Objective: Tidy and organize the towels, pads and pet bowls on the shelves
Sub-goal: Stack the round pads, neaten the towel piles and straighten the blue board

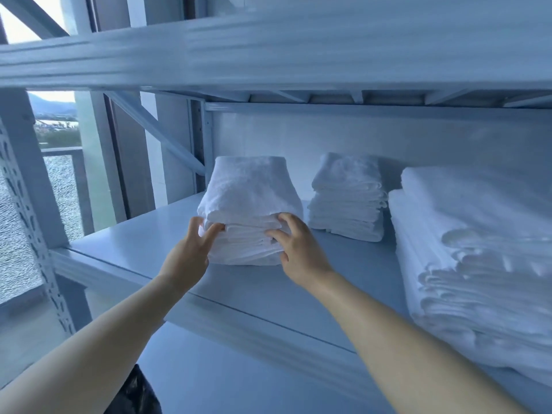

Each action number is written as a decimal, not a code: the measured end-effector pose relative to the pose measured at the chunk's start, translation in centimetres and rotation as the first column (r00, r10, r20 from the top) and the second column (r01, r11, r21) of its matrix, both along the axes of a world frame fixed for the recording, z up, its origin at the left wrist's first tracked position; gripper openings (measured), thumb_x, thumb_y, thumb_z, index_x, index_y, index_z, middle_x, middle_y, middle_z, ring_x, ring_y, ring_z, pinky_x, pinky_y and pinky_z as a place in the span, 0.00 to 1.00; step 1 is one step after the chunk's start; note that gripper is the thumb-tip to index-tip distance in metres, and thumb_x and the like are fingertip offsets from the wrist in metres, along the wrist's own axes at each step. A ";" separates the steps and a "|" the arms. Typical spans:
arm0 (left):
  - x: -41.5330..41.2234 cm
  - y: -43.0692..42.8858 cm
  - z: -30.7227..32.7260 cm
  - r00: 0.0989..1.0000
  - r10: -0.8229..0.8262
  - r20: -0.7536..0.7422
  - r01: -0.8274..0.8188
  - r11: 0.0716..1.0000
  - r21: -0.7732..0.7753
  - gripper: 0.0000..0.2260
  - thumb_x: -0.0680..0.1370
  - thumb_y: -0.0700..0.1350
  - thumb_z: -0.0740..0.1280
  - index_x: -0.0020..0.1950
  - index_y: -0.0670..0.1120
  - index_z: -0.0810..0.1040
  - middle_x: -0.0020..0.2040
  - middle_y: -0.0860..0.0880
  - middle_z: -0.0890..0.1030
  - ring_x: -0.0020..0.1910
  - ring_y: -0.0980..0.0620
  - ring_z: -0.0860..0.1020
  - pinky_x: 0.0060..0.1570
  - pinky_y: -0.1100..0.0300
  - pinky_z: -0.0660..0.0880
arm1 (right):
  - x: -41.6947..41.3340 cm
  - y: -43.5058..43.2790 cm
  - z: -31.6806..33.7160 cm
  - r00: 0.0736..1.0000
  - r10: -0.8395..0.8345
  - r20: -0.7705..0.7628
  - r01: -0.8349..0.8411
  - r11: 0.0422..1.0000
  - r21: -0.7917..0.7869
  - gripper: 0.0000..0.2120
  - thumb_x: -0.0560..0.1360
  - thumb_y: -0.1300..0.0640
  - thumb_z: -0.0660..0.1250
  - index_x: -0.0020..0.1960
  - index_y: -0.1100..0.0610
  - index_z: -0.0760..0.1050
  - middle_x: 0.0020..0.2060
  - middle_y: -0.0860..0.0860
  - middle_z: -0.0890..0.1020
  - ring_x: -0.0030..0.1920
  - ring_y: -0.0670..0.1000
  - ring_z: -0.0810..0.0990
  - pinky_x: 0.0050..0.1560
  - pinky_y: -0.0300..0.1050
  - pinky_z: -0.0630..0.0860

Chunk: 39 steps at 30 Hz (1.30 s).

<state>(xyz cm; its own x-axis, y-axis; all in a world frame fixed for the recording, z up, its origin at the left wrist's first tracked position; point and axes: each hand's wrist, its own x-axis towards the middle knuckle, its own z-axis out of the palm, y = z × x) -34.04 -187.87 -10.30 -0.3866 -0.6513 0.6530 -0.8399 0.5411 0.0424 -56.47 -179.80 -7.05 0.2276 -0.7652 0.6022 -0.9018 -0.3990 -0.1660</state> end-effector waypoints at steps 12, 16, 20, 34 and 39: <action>-1.8 1.4 0.3 0.980 0.078 0.185 0.003 0.916 -0.401 0.46 0.54 0.37 0.80 0.69 0.49 0.65 0.68 0.37 0.61 0.67 0.37 0.61 0.67 0.39 0.59 | -1.7 2.8 0.3 0.989 -0.146 0.014 0.146 0.989 -0.029 0.30 0.70 0.66 0.69 0.69 0.55 0.65 0.71 0.58 0.59 0.70 0.58 0.60 0.53 0.52 0.76; -3.2 1.1 0.3 0.946 0.058 0.318 0.091 0.896 -0.434 0.47 0.54 0.36 0.78 0.70 0.50 0.64 0.67 0.41 0.66 0.65 0.42 0.65 0.68 0.42 0.53 | -2.2 2.7 0.6 0.978 -0.208 -0.027 0.209 0.974 0.081 0.37 0.73 0.61 0.68 0.75 0.50 0.52 0.74 0.54 0.49 0.73 0.55 0.52 0.60 0.51 0.73; -4.9 0.8 1.2 0.933 0.072 0.352 0.088 0.904 -0.419 0.50 0.51 0.38 0.79 0.71 0.50 0.64 0.68 0.43 0.65 0.63 0.43 0.66 0.64 0.40 0.58 | -2.3 2.4 0.9 0.976 -0.214 -0.027 0.215 0.961 0.175 0.40 0.75 0.59 0.67 0.75 0.46 0.45 0.75 0.51 0.43 0.74 0.54 0.51 0.62 0.51 0.69; -3.8 -2.0 1.7 0.902 0.166 0.399 0.039 0.888 -0.458 0.47 0.52 0.34 0.75 0.69 0.48 0.63 0.67 0.40 0.65 0.57 0.38 0.69 0.56 0.35 0.67 | -2.0 0.9 1.3 0.982 -0.174 -0.068 0.186 0.947 0.261 0.42 0.75 0.61 0.66 0.74 0.39 0.41 0.75 0.45 0.45 0.72 0.54 0.58 0.63 0.50 0.70; -2.5 -3.4 1.4 0.912 0.184 0.366 0.009 0.884 -0.467 0.44 0.55 0.32 0.73 0.68 0.48 0.63 0.67 0.40 0.65 0.57 0.36 0.73 0.57 0.31 0.66 | -1.1 0.2 1.2 0.986 -0.156 -0.057 0.165 0.956 0.243 0.43 0.75 0.61 0.66 0.74 0.41 0.39 0.75 0.45 0.47 0.72 0.52 0.57 0.64 0.49 0.68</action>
<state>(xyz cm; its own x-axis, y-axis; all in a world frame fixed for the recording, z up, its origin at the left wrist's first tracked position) -36.53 -191.28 -8.90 -0.6257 -0.3669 0.6884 -0.7789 0.3422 -0.5255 -57.57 -179.57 -5.82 0.1081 -0.9169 0.3842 -0.9579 -0.1994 -0.2064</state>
